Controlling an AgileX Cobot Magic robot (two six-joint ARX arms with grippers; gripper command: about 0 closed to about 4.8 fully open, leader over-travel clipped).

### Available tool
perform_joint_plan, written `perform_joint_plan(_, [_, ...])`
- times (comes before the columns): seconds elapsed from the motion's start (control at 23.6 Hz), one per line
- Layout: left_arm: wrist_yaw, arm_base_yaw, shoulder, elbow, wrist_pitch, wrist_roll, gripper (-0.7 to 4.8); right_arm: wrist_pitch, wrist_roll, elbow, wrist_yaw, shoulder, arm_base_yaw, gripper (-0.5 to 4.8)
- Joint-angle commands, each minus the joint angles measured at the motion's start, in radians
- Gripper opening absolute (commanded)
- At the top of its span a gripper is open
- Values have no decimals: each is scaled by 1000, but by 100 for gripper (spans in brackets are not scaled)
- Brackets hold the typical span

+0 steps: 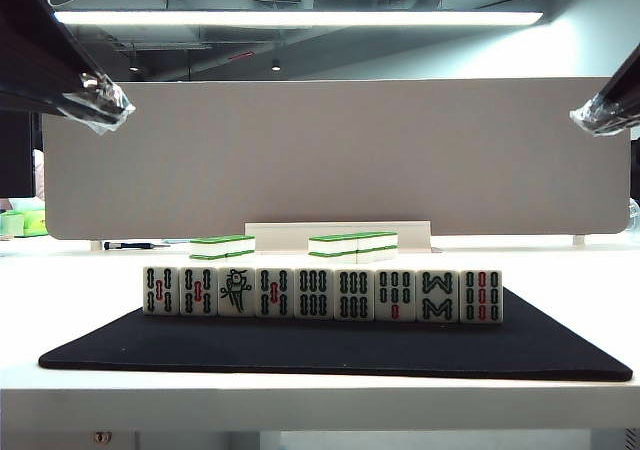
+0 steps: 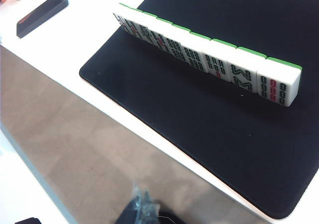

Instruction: Take a mahjong tile from your hand cards and play it out.

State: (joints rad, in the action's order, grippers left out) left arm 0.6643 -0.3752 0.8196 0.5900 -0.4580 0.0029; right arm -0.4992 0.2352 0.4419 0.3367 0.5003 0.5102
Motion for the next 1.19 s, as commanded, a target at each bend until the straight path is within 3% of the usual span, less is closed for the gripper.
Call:
perform_joint_plan(0.04, [-137, 2, -1, 6, -25, -3, 30, 1, 1, 3, -5, 0, 0, -1])
perform_joint_plan(0.13, [-270, 2, -1, 6, -82, -3, 30, 1, 1, 3, -5, 0, 0, -1])
perform_joint_plan(0.21, [-323, 2, -1, 6, -114, -3, 30, 1, 1, 3, -5, 0, 0, -1])
perform_joint_plan(0.55, [-332, 2, 43, 86, -182, 0, 30, 2, 0, 3, -5, 0, 0, -1])
perform_joint_plan(0.72, [-332, 2, 176, 258, -244, 75, 30, 2, 0, 3, -5, 0, 0, -1])
perform_joint_plan(0.89, [-394, 2, 346, 451, -336, 164, 31, 2, 0, 3, -5, 0, 0, -1])
perform_joint_plan(1.02, [-399, 2, 484, 606, -450, 242, 31, 2, 0, 3, -5, 0, 0, -1])
perform_joint_plan(1.06, [-399, 2, 518, 644, -476, 269, 37, 2, 0, 3, -5, 0, 0, -1])
perform_joint_plan(1.1, [-409, 2, 576, 708, -519, 301, 89, 2, 0, 3, -5, 0, 0, -1])
perform_joint_plan(1.19, [-425, 2, 645, 786, -547, 320, 103, 2, 0, 3, -5, 0, 0, -1])
